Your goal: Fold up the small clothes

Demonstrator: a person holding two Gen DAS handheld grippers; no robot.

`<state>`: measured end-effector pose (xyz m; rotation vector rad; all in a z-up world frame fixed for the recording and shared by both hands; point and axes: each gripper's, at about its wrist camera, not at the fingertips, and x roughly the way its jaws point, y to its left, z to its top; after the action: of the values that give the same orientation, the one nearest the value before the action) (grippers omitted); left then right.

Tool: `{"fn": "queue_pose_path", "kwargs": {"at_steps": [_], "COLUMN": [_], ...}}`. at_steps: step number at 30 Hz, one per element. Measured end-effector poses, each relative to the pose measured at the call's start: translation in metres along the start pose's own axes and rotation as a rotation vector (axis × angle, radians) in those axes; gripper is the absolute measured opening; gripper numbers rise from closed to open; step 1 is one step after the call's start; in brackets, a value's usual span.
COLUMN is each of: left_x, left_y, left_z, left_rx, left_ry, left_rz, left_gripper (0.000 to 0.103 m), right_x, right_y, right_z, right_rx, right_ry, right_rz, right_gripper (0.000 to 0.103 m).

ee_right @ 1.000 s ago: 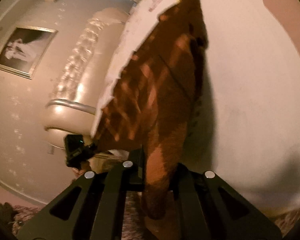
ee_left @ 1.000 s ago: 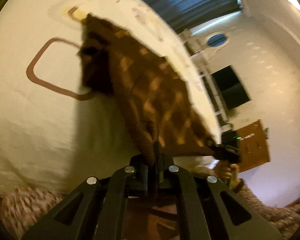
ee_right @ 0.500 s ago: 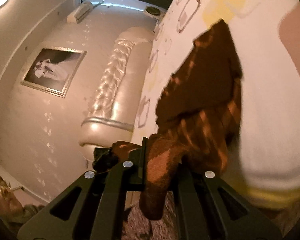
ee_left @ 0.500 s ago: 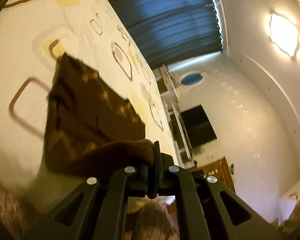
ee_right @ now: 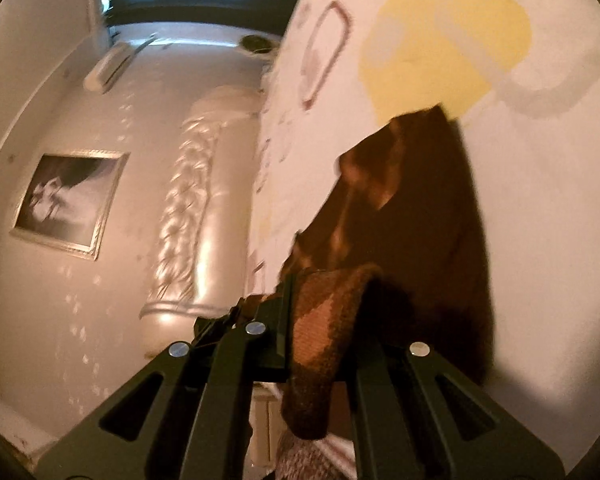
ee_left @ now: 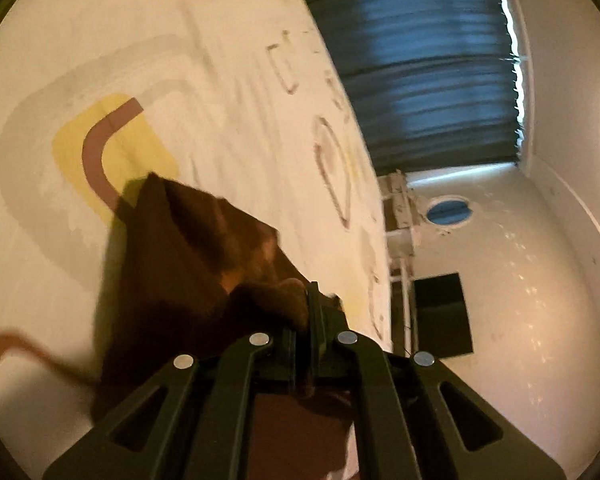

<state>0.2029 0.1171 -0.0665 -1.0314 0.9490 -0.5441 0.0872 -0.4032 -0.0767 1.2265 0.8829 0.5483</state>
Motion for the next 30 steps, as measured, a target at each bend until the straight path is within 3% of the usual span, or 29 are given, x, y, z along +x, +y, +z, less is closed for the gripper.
{"fn": "queue_pose_path", "kwargs": {"at_steps": [14,24,26,28,30], "left_x": [0.048,0.058,0.059,0.053,0.047], "left_y": [0.030,0.030,0.028,0.028,0.030], "left_z": [0.038,0.045,0.048,0.049,0.048], "left_rx": [-0.030,-0.051,-0.050,-0.056,-0.071], "left_ry": [0.019,0.020,0.015,-0.014,-0.029], "left_rz": [0.085,0.061,0.048,0.024,-0.011], "left_gripper": [0.004,0.006,0.016,0.049,0.053], "right_x": [0.048,0.050,0.049,0.043,0.037], "right_y": [-0.033,-0.041,-0.042,-0.046,-0.050], "right_z": [0.053,0.071,0.076,0.081,0.083], "right_rx": [0.062,0.085,0.093,0.118,0.142], "right_ry": [-0.015,-0.051,-0.075,-0.117,-0.148], "right_rz": [-0.037,-0.032,-0.018,0.017,0.048], "right_gripper": [0.004,0.008,0.026,0.033,0.039]}}
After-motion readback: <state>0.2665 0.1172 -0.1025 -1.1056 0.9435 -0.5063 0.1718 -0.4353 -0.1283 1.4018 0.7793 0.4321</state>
